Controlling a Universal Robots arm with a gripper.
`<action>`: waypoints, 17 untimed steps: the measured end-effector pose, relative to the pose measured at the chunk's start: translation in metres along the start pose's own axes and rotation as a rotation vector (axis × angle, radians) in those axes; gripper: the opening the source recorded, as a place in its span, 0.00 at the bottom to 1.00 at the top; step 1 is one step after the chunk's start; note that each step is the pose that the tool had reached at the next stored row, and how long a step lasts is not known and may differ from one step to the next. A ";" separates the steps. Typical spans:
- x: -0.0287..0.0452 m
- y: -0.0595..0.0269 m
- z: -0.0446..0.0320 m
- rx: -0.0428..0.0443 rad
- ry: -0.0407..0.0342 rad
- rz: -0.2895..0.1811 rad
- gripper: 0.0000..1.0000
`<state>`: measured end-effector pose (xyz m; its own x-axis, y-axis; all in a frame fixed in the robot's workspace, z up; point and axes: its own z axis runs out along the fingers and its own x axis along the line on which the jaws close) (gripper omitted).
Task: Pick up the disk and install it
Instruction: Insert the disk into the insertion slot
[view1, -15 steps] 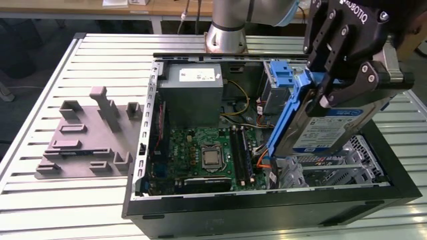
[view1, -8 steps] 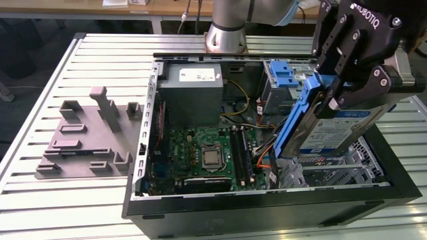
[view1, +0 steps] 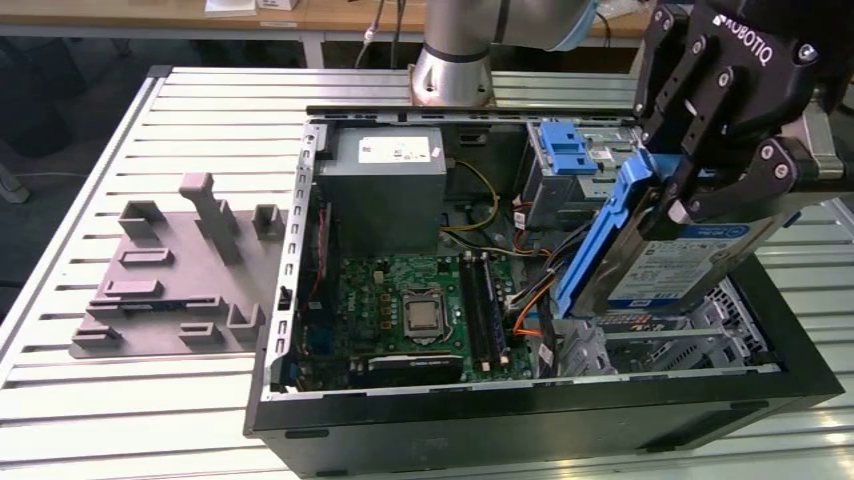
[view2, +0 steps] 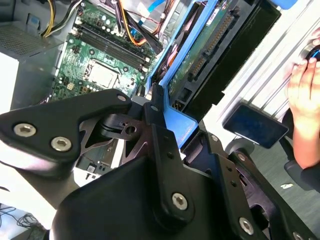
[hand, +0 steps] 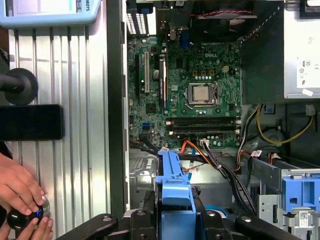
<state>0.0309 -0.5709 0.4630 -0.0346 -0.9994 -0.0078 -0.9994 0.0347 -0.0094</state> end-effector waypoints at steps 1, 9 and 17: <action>0.0000 -0.0006 0.0004 0.0000 -0.0001 0.000 0.36; -0.0001 -0.0066 0.0030 0.0002 -0.0001 0.000 0.36; -0.0004 -0.0158 0.0084 0.0029 -0.0001 0.000 0.36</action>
<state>0.0468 -0.5710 0.4547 -0.0347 -0.9994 -0.0079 -0.9993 0.0348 -0.0123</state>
